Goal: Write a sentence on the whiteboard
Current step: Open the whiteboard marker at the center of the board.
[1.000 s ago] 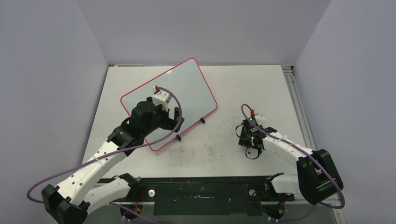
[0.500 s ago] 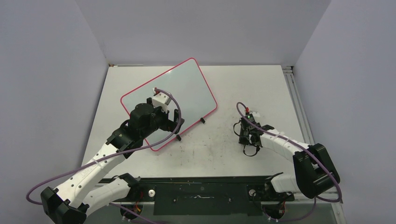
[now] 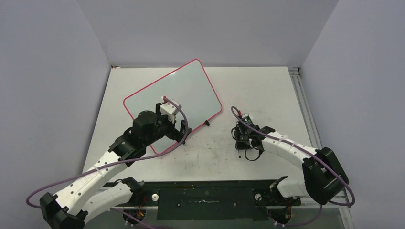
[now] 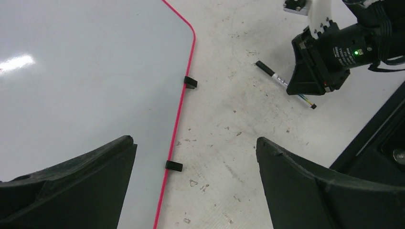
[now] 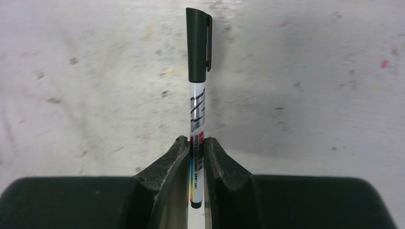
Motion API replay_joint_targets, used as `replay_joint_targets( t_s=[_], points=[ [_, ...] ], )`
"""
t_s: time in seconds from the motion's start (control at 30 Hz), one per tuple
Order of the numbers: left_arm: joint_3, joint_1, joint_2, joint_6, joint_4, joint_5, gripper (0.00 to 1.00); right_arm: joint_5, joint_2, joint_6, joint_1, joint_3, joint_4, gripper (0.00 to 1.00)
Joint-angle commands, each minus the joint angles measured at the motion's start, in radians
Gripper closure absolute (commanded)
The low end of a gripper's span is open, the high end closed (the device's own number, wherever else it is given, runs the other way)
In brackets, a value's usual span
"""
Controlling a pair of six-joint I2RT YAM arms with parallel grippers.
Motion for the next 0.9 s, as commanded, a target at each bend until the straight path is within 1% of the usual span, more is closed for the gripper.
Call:
replay_joint_targets(
  t_s=[0.0, 0.07, 0.1, 0.13, 0.2, 0.3, 0.43, 0.53, 0.63, 0.77, 0.87],
  points=[
    [-0.049, -0.028, -0.074, 0.118, 0.093, 0.168, 0.04, -0.190, -0.107, -0.016, 0.074, 0.077, -0.068, 0.95],
    [-0.115, -0.060, -0.124, 0.199, 0.147, 0.285, 0.03, -0.290, -0.132, -0.015, 0.100, 0.085, -0.085, 0.95],
    [-0.139, -0.089, -0.147, 0.226, 0.160, 0.306, 0.03, -0.335, -0.142, -0.016, 0.113, 0.088, -0.094, 0.95],
    [-0.155, -0.121, -0.167, 0.254, 0.159, 0.305, 0.03, -0.382, -0.151, -0.017, 0.124, 0.092, -0.111, 0.95],
    [-0.180, -0.191, -0.201, 0.293, 0.148, 0.250, 0.03, -0.456, -0.165, -0.015, 0.152, 0.101, -0.142, 0.95],
    [-0.214, -0.285, -0.206, 0.349, 0.121, 0.200, 0.03, -0.593, -0.180, -0.005, 0.204, 0.117, -0.170, 0.95],
    [-0.208, -0.423, -0.162, 0.403, 0.054, 0.111, 0.02, -0.651, -0.203, 0.043, 0.343, 0.142, -0.187, 0.95],
    [-0.217, -0.502, -0.148, 0.424, 0.040, 0.063, 0.01, -0.677, -0.202, 0.060, 0.408, 0.169, -0.223, 0.95],
    [-0.221, -0.570, -0.140, 0.440, 0.020, 0.039, 0.01, -0.690, -0.198, 0.051, 0.435, 0.205, -0.277, 0.95],
    [-0.223, -0.637, -0.122, 0.446, -0.006, 0.013, 0.00, -0.734, -0.202, 0.039, 0.439, 0.233, -0.312, 0.95],
    [-0.220, -0.679, -0.094, 0.447, -0.016, 0.000, 0.16, -0.768, -0.200, 0.034, 0.445, 0.247, -0.323, 0.95]
  ],
)
